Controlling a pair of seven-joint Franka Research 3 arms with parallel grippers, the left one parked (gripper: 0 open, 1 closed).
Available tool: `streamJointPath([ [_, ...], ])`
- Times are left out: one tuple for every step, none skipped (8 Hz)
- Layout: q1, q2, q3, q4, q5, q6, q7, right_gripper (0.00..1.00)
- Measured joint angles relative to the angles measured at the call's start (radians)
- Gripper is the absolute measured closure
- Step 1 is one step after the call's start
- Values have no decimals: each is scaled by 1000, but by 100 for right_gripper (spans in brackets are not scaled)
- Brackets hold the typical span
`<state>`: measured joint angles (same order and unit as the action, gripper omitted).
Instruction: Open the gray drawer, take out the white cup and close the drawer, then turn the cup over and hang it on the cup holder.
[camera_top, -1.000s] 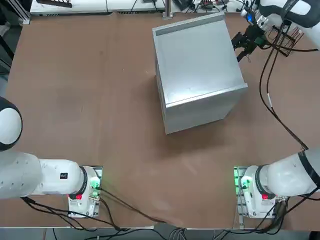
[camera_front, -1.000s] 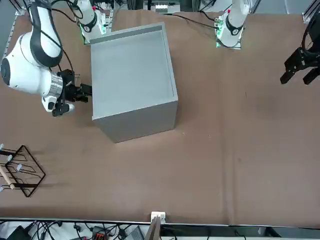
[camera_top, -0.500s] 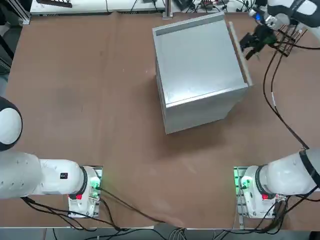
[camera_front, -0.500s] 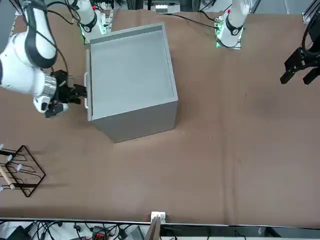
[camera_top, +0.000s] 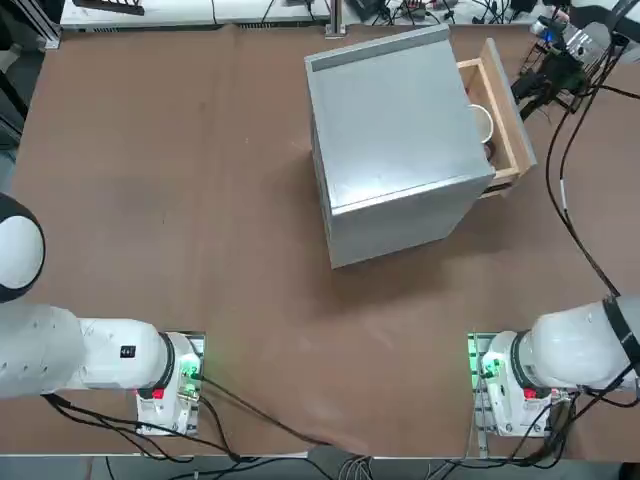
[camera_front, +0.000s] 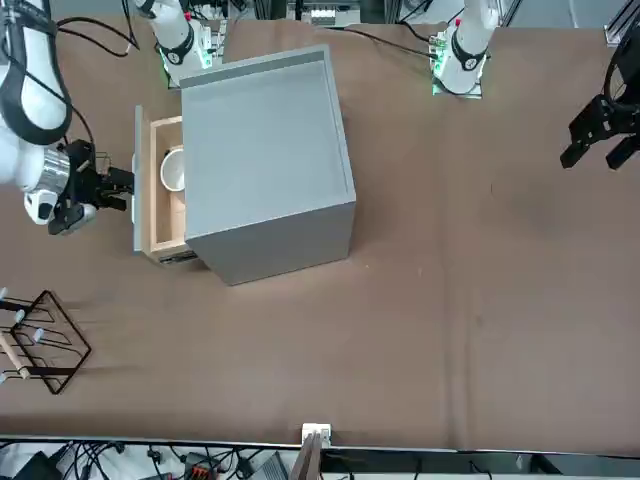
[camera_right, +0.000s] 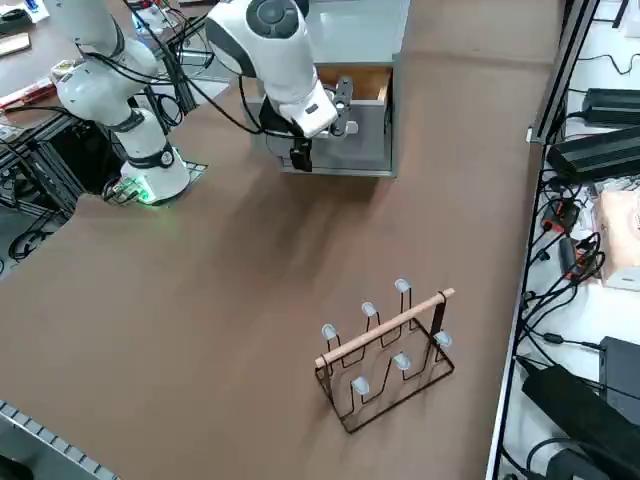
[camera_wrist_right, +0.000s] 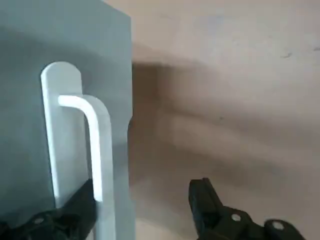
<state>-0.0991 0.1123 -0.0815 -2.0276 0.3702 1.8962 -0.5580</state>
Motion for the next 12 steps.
streamJointPath([
  [-24, 5, 1, 13, -28, -1, -21, 0],
  [-48, 11, 1, 31, -58, -2, -31, 0],
  [-67, 16, 3, 46, -75, -12, -42, 0],
  [-73, 24, 3, 78, -115, -35, -46, 0],
  [-76, 34, 3, 134, -195, -77, -56, 0],
  [-81, 37, 3, 209, -240, -139, -56, 0],
  [-89, 35, -1, 290, -264, -191, -44, 0],
  [-94, 31, -2, 355, -268, -226, -5, 0],
  [-91, 25, 3, 393, -268, -241, 66, 0],
  [-73, 20, 13, 405, -267, -245, 165, 0],
  [-21, 15, 20, 408, -266, -245, 297, 0],
  [44, 7, 26, 408, -265, -245, 430, 0],
])
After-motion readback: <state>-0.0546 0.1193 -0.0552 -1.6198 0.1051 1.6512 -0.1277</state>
